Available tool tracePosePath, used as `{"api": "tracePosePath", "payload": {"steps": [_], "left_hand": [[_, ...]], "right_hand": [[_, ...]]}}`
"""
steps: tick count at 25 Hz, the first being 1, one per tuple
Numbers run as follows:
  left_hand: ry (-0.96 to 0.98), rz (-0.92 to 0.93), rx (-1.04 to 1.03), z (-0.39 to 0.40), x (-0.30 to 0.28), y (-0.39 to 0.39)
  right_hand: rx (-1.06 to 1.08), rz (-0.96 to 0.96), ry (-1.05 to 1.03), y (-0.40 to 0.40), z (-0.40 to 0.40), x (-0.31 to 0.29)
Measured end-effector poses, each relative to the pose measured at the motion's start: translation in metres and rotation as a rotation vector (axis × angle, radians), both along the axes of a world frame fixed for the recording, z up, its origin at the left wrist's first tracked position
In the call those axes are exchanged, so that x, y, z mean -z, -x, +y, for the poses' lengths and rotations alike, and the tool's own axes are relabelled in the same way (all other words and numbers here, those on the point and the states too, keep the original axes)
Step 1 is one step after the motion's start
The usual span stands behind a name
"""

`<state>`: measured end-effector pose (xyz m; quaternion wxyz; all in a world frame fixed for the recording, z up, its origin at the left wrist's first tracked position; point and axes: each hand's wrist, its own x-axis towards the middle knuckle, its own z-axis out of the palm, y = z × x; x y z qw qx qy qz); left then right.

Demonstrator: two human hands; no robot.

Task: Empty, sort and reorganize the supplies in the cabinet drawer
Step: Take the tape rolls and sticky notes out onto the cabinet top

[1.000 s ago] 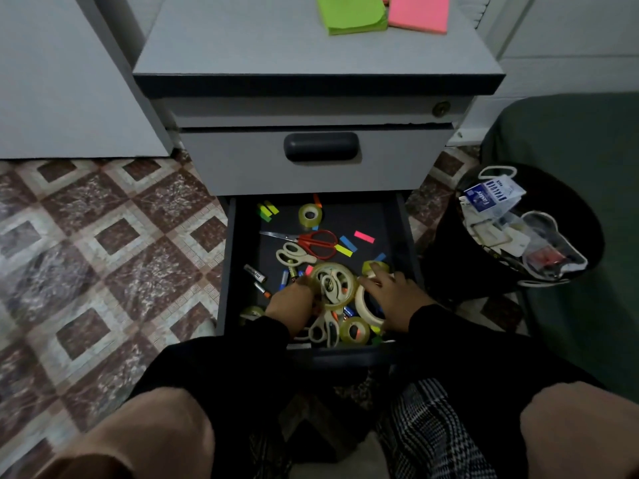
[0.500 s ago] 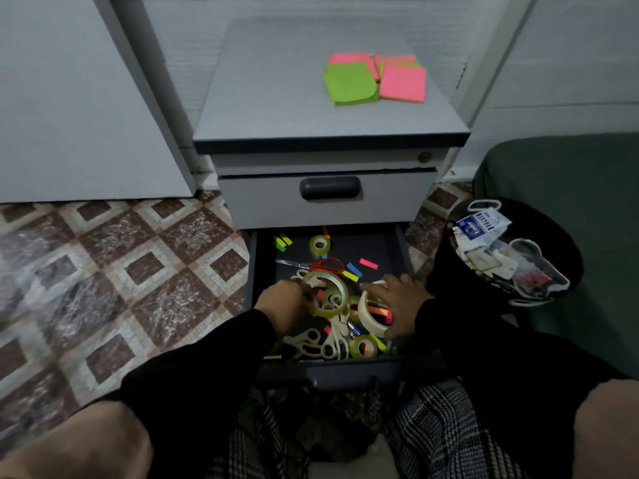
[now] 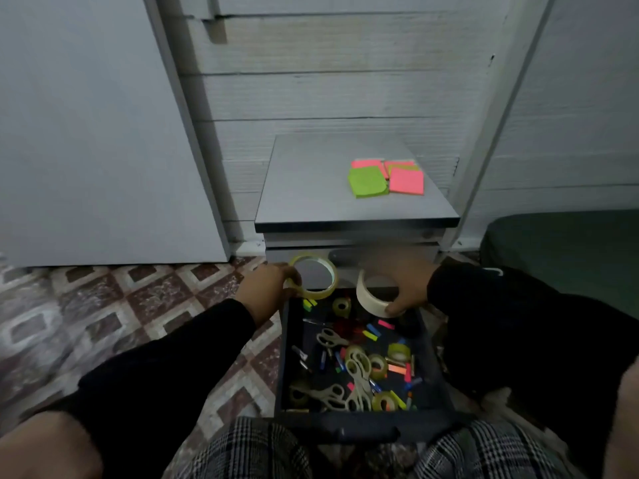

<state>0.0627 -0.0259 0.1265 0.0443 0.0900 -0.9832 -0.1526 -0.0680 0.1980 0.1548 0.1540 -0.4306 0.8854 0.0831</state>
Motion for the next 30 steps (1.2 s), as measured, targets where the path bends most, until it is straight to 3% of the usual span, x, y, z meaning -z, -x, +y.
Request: {"api": "tracePosePath", "payload": {"steps": [7, 14, 30], "left_hand": [[-0.004, 0.101, -0.093, -0.020, -0.053, 0.007], [-0.023, 0.114, -0.141, -0.047, -0.072, 0.033], [-0.115, 0.218, -0.214, -0.146, -0.066, 0.138]], "right_hand": [[-0.009, 0.104, 0.055, 0.023, -0.023, -0.061], [-0.053, 0.142, 0.032, 0.059, -0.064, -0.083], [0.135, 0.133, 0.273, 0.197, -0.189, -0.074]]}}
